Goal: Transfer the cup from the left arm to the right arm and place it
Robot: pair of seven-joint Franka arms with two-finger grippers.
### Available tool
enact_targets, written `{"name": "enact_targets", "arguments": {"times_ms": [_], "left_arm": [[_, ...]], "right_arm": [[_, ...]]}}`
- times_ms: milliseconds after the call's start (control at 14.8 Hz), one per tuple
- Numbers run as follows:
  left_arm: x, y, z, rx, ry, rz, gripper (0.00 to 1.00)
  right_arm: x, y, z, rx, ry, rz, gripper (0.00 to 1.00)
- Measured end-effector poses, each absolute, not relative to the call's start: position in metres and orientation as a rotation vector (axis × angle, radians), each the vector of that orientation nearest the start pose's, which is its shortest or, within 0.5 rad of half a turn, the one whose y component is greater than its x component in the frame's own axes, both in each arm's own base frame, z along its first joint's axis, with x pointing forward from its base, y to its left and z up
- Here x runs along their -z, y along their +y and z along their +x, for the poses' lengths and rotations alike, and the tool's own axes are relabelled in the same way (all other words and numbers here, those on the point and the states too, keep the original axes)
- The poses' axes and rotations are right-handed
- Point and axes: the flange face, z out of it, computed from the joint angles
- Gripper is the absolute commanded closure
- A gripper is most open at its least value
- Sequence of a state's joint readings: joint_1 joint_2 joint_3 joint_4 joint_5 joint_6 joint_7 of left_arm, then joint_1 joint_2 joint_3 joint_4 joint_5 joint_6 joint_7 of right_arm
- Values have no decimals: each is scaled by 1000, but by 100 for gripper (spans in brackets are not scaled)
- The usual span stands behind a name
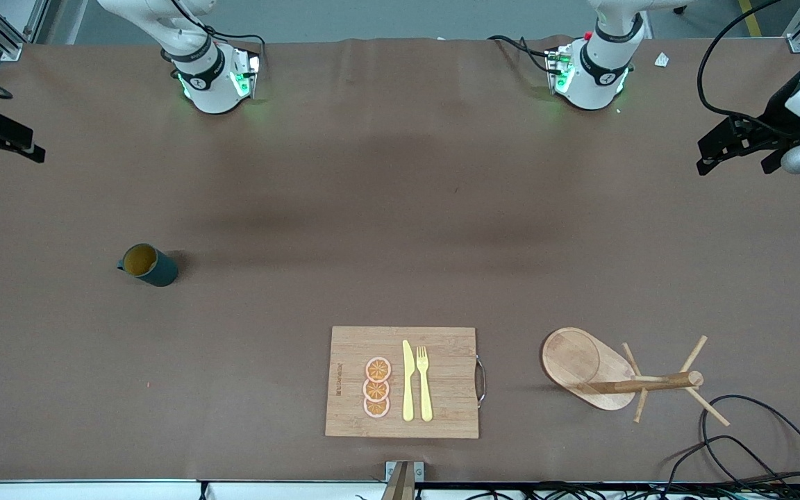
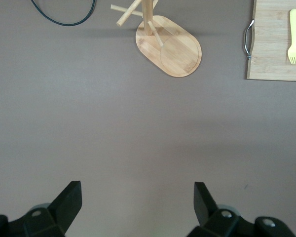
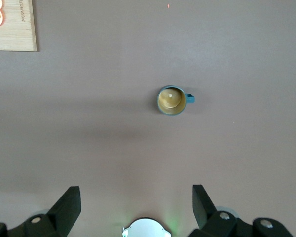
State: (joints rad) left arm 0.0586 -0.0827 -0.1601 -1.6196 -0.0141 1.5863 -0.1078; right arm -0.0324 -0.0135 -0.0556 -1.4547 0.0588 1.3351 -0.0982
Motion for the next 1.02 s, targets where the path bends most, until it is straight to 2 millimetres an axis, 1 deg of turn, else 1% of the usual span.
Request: {"name": "enact_targets", "arguments": {"times_ms": [203,339,1016], "left_arm": [[-647,-59,527,76,-10,-3147,0],[-647,-59,527,76,-11,-3147,0],[-647,-59,527,76,-11,-3147,0]], "right_arm": [[-673,-37,505,-149,42,-3069,0],[-675,-32,500,-146,43,-3070,0],[-670,-26,501,-154,35,-3071,0]]}}
